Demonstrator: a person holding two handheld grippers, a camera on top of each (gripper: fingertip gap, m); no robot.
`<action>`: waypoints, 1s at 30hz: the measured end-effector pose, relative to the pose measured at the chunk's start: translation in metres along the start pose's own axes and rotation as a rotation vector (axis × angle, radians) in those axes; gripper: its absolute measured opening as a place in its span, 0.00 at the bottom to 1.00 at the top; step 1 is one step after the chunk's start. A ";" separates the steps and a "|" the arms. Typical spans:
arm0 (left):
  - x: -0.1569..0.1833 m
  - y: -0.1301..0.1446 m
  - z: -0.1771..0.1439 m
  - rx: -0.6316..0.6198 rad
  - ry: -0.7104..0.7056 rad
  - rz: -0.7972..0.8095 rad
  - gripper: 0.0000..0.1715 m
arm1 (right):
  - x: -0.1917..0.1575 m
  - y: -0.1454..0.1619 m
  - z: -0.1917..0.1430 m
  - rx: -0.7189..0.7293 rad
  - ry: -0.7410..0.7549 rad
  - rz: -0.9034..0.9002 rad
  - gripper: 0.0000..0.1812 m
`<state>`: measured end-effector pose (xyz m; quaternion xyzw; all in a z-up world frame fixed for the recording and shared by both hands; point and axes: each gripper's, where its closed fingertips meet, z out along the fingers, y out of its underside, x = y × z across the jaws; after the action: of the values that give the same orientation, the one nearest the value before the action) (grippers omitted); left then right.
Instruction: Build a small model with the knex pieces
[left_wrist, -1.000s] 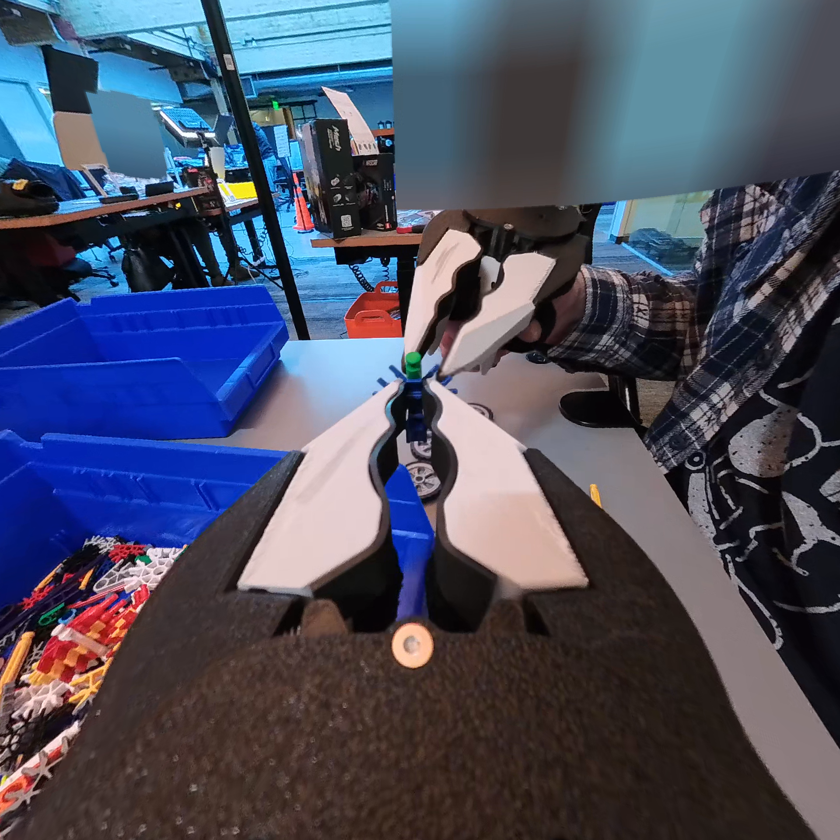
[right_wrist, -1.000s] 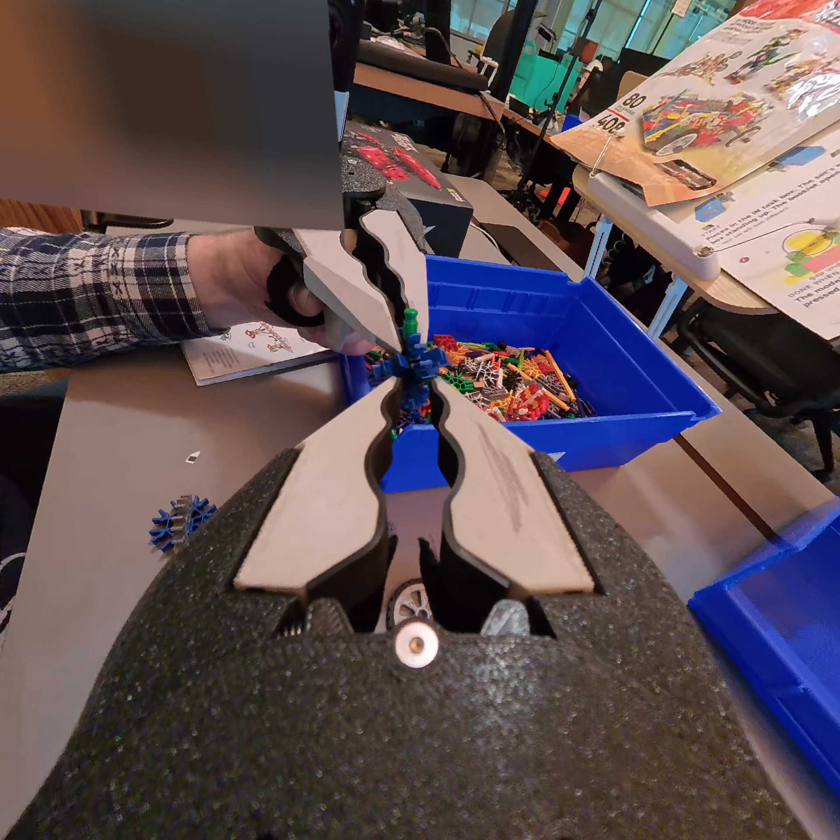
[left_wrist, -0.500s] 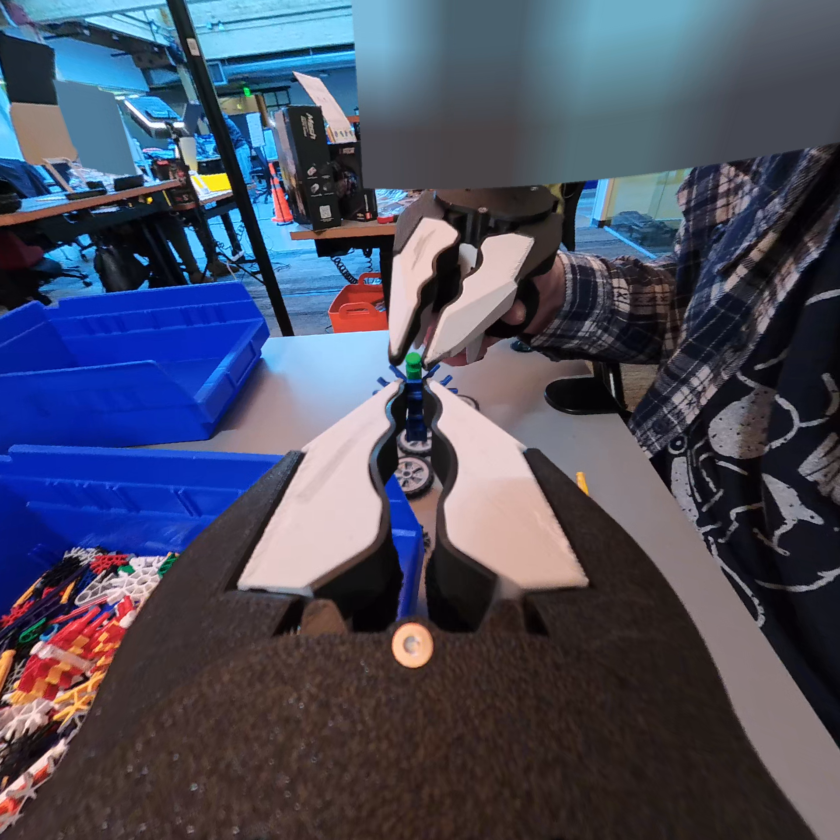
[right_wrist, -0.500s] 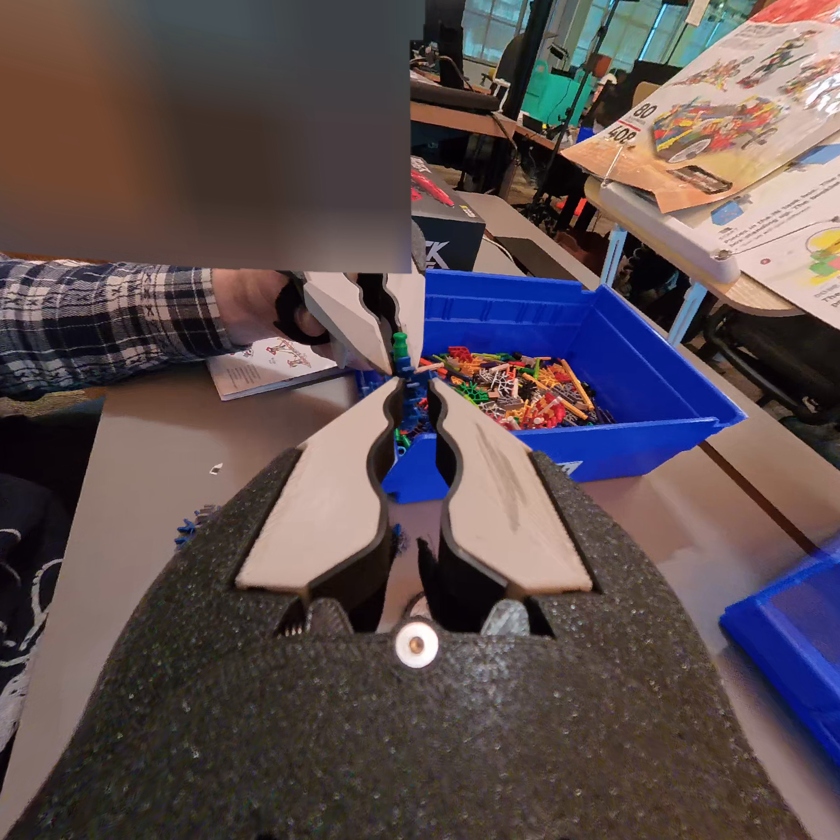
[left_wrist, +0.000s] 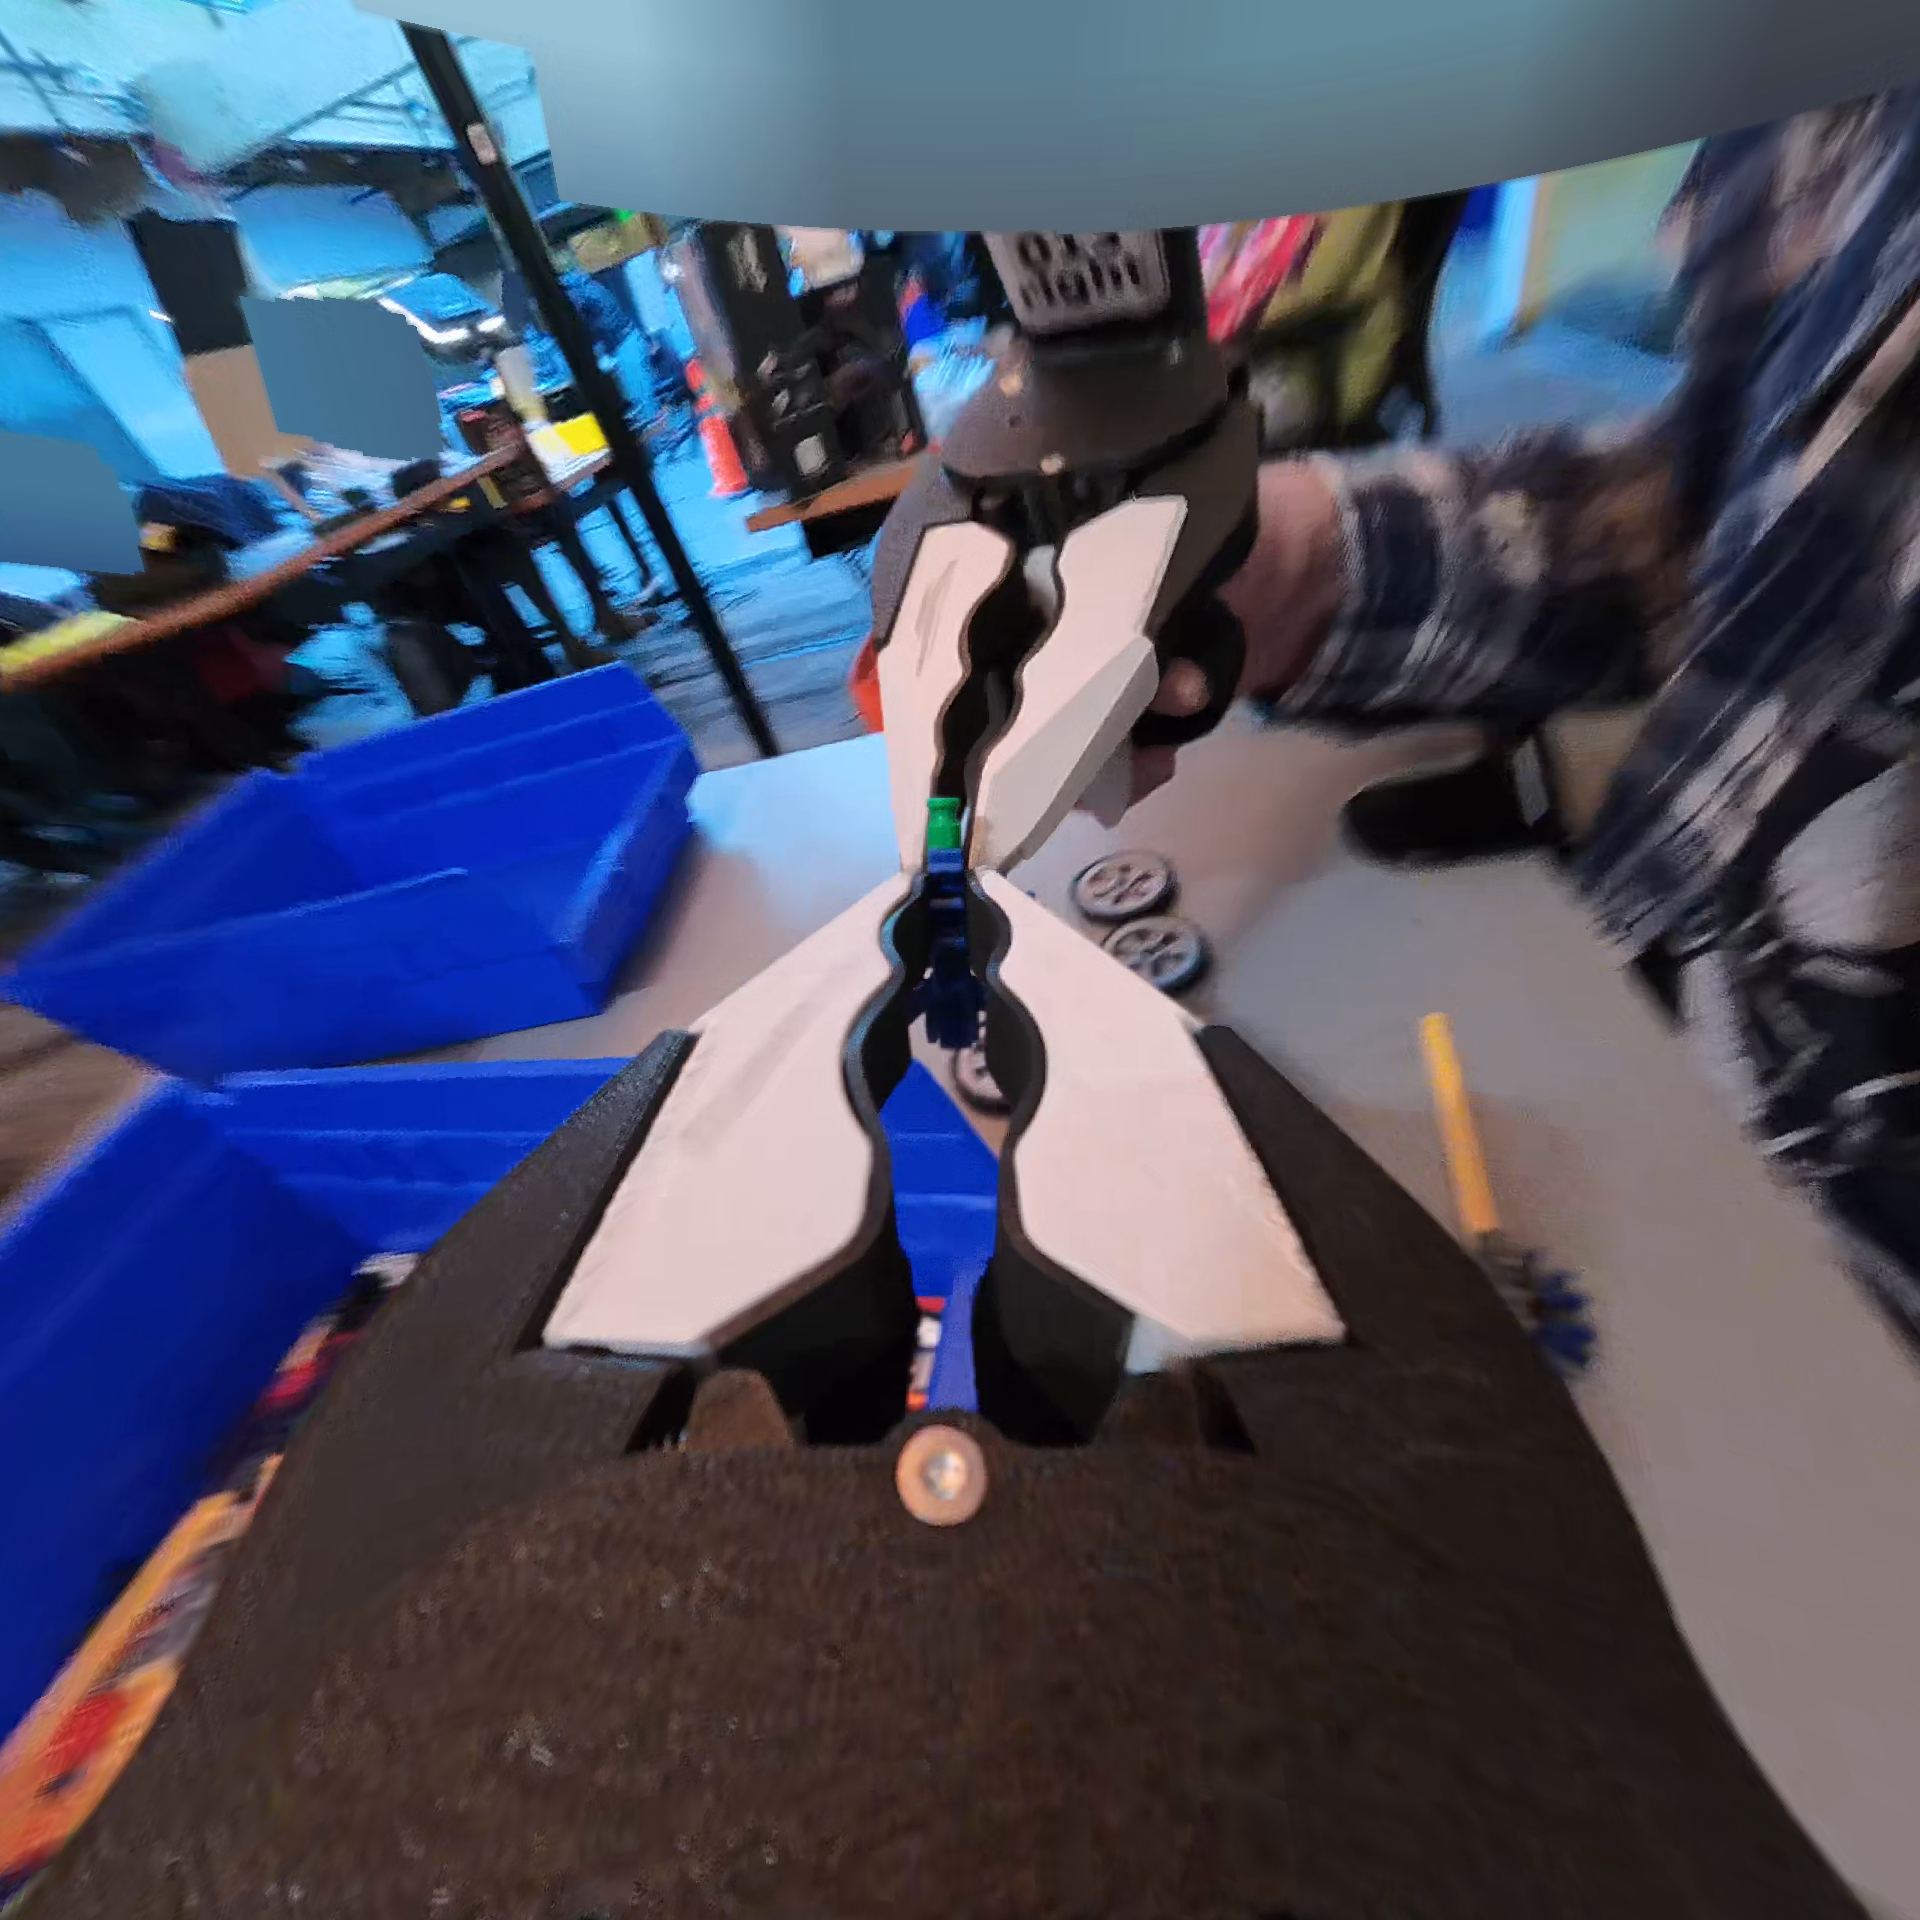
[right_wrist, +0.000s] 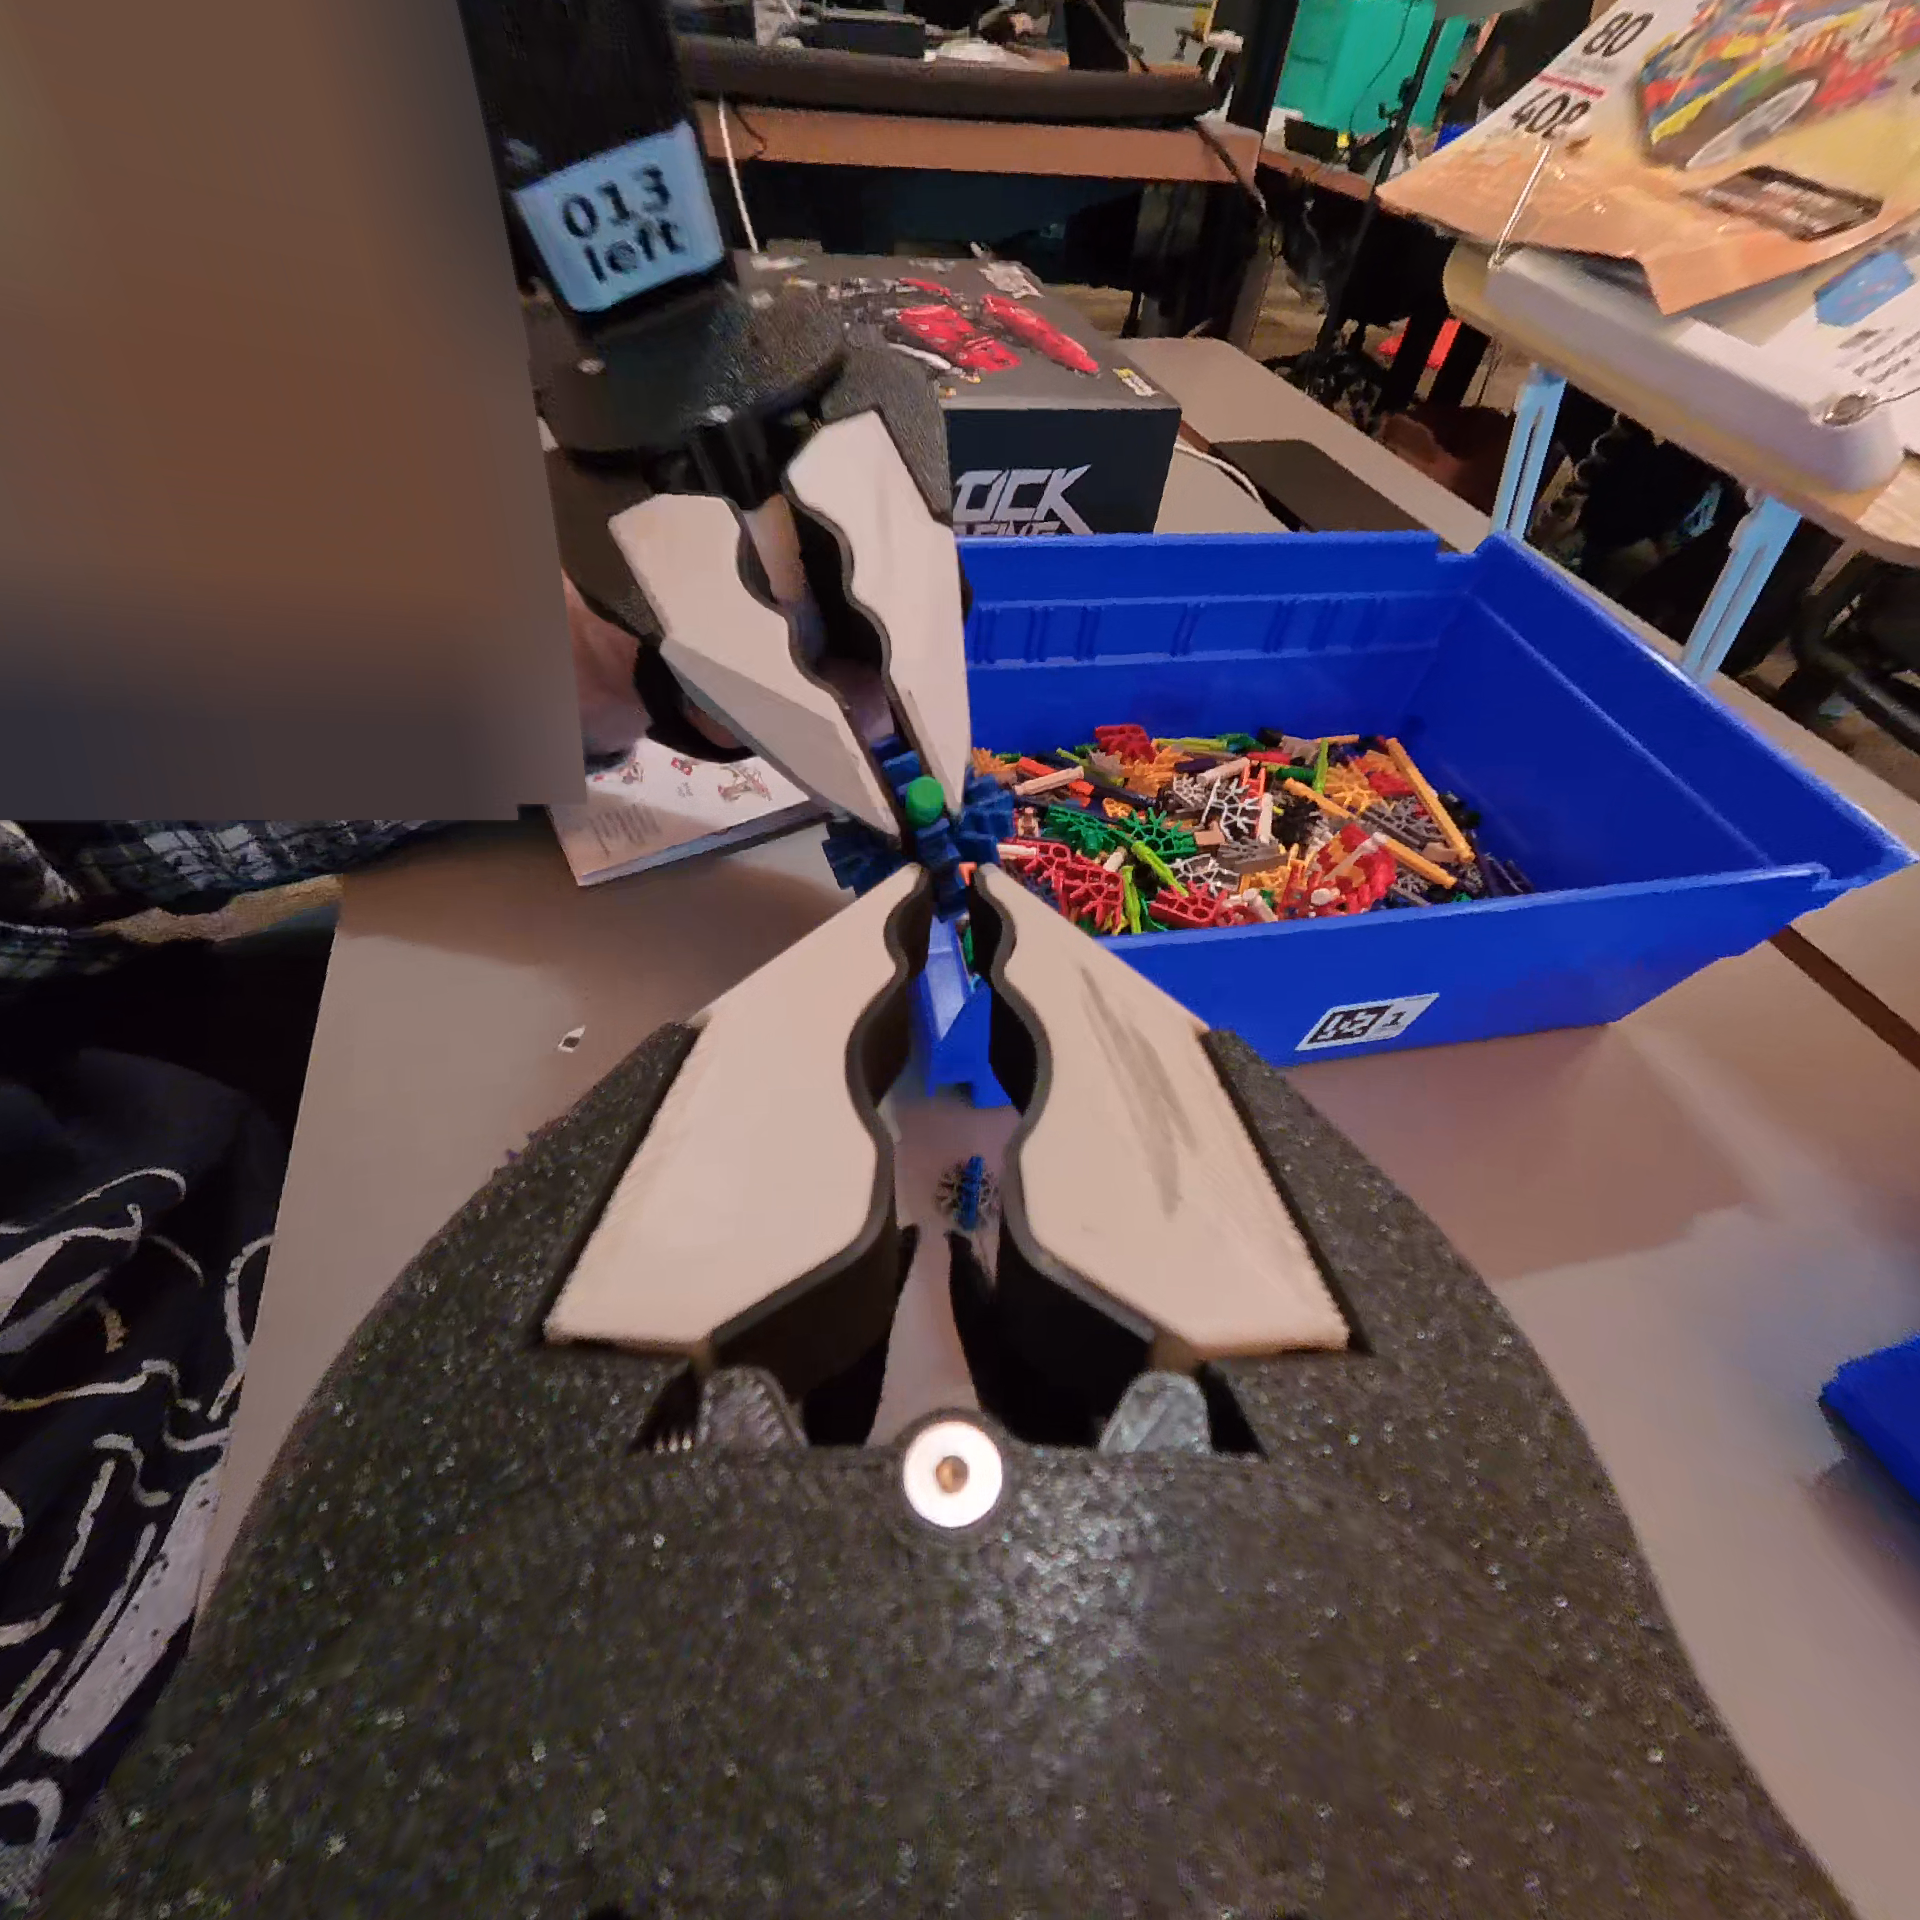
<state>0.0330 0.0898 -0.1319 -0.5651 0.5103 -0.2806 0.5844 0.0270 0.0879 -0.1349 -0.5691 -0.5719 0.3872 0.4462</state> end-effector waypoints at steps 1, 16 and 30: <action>0.000 0.000 0.001 -0.017 -0.023 0.035 0.02 | 0.000 0.002 0.000 -0.007 -0.002 -0.001 0.03; -0.018 -0.007 0.002 0.036 -0.131 -0.028 0.02 | 0.014 -0.001 0.001 0.025 0.057 0.015 0.00; -0.012 -0.003 0.005 0.028 -0.057 -0.104 0.02 | 0.017 -0.008 -0.003 0.085 0.036 0.068 0.04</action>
<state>0.0345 0.1023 -0.1267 -0.5903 0.4595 -0.3013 0.5913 0.0281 0.1041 -0.1250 -0.5757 -0.5273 0.4157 0.4667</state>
